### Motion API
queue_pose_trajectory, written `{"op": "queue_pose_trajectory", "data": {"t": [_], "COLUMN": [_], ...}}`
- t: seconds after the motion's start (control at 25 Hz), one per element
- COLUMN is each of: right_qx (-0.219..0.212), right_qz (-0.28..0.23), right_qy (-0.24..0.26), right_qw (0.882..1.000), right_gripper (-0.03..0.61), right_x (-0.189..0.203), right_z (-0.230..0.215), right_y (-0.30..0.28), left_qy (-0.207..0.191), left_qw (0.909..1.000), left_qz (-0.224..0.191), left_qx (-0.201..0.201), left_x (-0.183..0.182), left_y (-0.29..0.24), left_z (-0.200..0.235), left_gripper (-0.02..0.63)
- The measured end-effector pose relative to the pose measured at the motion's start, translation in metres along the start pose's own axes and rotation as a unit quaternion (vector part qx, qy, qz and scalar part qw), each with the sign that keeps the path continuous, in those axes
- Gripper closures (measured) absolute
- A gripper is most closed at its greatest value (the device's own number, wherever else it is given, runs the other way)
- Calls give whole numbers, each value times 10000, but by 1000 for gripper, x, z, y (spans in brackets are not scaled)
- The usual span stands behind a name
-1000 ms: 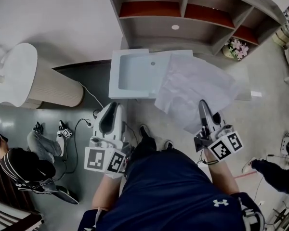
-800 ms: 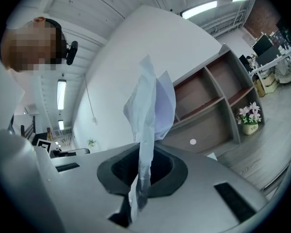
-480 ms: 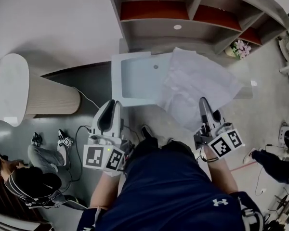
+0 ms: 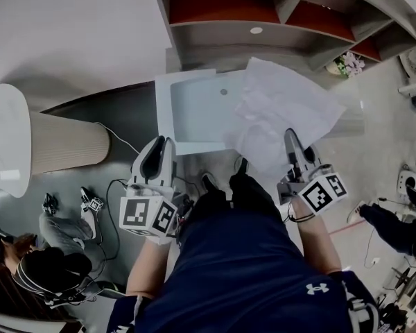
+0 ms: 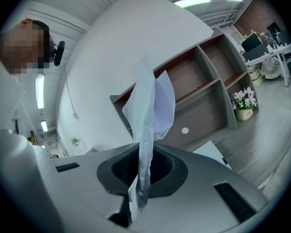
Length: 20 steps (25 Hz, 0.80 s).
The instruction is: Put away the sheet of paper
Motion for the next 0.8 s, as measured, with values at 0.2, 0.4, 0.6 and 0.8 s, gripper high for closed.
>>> {"op": "queue_pose_trajectory", "data": {"t": [0.2,0.4,0.6,0.8], "right_qx": [-124,-232,-424,-636], "right_qz": [385,846,1516,2108], "right_qy": [-453,-801,-1342,-1881], "right_qw": [9982,9929,9784,9571], "right_gripper": [560,560,560,560], "right_x": [3,2,12,24], "right_z": [-38,-82,-123,-150], "right_y": [-33,-70,-107,-144], "left_qy": [-20,-8,61,115], "left_qw": [9993,9965,9914,9831], "left_qz": [272,569,861,1164], "left_qx": [-248,-615,-984,-1405], "left_x": [7,13,23,32], "left_y": [-32,-64,-93,-110], "left_z": [4,6,12,24], "left_gripper": [543,543,543,543]}}
Point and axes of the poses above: the fingertips, and each gripper's own axes: y backward along the fingers, z to its left, x out of its underside, the point moved 9 cm from there along y, backward along the fingers, and after that the axes turned 15 degrees about z, right-handed, at the moved point
